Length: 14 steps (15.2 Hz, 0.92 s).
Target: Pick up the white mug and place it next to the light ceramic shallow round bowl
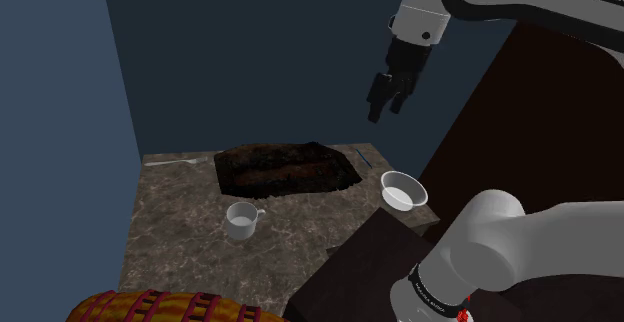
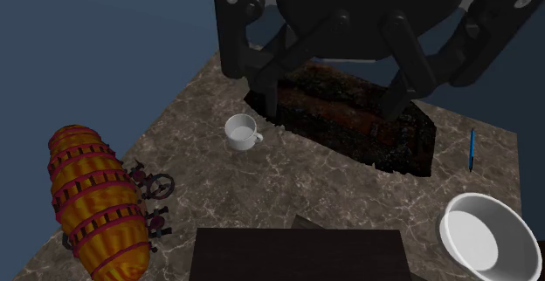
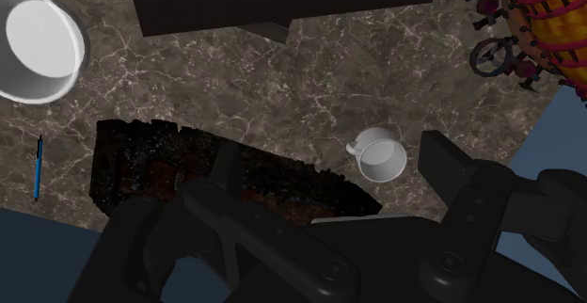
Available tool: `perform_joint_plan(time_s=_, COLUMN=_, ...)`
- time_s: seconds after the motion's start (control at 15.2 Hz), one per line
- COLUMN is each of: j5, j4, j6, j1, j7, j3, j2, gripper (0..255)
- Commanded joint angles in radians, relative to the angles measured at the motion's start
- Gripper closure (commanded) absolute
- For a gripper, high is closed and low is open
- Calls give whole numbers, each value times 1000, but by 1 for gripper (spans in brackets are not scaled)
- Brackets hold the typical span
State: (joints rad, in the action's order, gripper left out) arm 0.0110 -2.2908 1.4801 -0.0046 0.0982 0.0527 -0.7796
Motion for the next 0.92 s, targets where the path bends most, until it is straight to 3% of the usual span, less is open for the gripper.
perform_joint_plan(time_s=0.0, j5=0, j4=0, j6=0, j1=0, j7=0, j3=0, j2=0, gripper=0)
perform_joint_plan(time_s=0.86, j5=54, j4=-172, j6=434, j1=27, j7=123, j3=125, j2=259, gripper=0)
